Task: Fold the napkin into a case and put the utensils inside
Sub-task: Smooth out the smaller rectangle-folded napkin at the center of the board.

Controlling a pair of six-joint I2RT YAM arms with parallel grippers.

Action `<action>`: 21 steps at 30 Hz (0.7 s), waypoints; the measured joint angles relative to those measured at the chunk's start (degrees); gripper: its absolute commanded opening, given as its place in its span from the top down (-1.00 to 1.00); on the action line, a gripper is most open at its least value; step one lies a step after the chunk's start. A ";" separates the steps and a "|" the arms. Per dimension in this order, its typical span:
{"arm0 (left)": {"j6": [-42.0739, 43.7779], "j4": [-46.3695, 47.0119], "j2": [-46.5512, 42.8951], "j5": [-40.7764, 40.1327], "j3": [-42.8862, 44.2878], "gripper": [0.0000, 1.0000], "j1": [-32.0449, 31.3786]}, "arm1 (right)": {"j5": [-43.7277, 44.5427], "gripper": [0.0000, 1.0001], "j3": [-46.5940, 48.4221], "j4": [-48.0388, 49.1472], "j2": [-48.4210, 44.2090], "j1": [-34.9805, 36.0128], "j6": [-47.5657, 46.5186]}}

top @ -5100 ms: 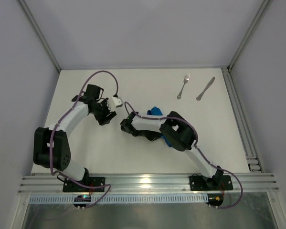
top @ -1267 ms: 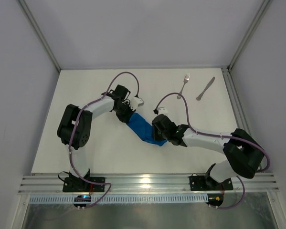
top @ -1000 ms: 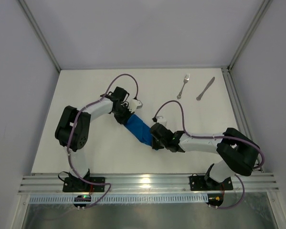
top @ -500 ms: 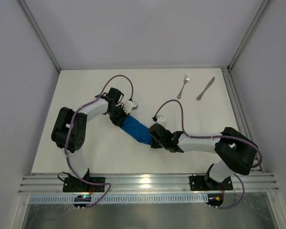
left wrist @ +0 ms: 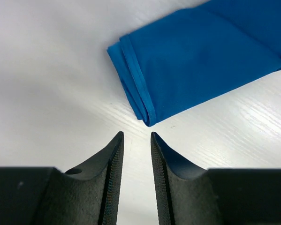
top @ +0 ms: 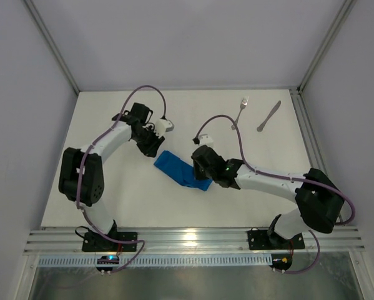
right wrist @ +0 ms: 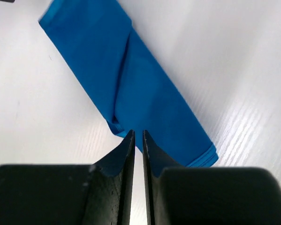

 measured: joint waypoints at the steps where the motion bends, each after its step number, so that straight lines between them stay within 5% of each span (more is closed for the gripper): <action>1: 0.00 -0.70 -0.50 0.09 1.09 0.39 -0.02 | -0.22 0.70 0.52 0.00 -0.74 -0.81 -0.31; 8: -1.11 -0.79 -1.44 1.66 5.64 0.52 -0.61 | -2.27 0.75 4.46 2.38 -0.79 -4.00 -2.43; 21: -5.09 2.08 12.92 3.15 6.56 0.56 -3.63 | -12.61 0.85 3.76 20.20 16.48 -4.31 2.84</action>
